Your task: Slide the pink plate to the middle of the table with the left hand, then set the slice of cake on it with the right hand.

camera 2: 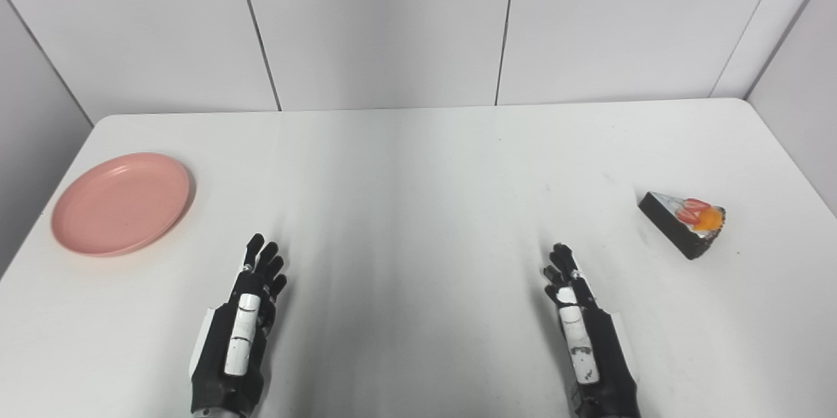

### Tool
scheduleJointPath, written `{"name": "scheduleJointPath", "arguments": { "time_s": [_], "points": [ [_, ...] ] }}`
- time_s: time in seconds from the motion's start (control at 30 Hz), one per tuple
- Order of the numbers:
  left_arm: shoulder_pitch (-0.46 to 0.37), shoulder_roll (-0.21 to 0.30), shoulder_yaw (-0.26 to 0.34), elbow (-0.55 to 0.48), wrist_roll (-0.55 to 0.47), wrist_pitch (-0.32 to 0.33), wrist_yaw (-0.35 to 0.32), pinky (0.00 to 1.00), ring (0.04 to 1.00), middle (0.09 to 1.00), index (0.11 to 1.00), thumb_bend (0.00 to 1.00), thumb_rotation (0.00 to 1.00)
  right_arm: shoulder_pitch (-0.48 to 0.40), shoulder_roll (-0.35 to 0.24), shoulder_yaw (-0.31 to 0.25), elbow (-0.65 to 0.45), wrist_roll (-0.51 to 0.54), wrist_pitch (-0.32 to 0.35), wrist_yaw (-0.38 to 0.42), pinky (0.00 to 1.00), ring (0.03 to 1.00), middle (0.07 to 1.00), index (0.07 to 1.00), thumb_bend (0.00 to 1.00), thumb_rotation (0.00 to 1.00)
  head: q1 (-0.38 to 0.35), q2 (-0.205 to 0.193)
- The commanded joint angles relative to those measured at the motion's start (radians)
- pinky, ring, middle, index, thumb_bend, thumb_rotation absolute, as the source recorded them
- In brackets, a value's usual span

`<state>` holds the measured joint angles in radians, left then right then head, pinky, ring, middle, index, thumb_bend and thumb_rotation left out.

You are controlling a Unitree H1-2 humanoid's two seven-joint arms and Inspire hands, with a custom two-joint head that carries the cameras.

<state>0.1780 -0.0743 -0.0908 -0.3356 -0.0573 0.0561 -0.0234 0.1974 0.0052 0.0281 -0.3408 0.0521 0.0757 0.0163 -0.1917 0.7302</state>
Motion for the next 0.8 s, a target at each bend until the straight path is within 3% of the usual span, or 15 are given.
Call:
{"name": "scheduleJointPath", "arguments": {
  "time_s": [0.0, 0.77],
  "points": [
    [-0.001, 0.014, -0.004, -0.031, -0.003, -0.004, -0.014, 1.00, 1.000, 1.000, 1.000, 0.71, 0.85, -0.003, 0.006, 0.003, -0.026, 0.003, -0.045, 0.004, 0.95, 0.938, 0.952, 0.938, 0.91, 0.96, 0.000, 0.001],
    [-0.002, 0.016, -0.006, -0.029, 0.001, -0.003, -0.014, 1.00, 1.000, 1.000, 1.000, 0.70, 0.86, -0.003, 0.005, 0.004, -0.024, 0.010, -0.047, 0.006, 0.94, 0.933, 0.949, 0.937, 0.90, 0.95, -0.001, 0.000]
  ]
}}
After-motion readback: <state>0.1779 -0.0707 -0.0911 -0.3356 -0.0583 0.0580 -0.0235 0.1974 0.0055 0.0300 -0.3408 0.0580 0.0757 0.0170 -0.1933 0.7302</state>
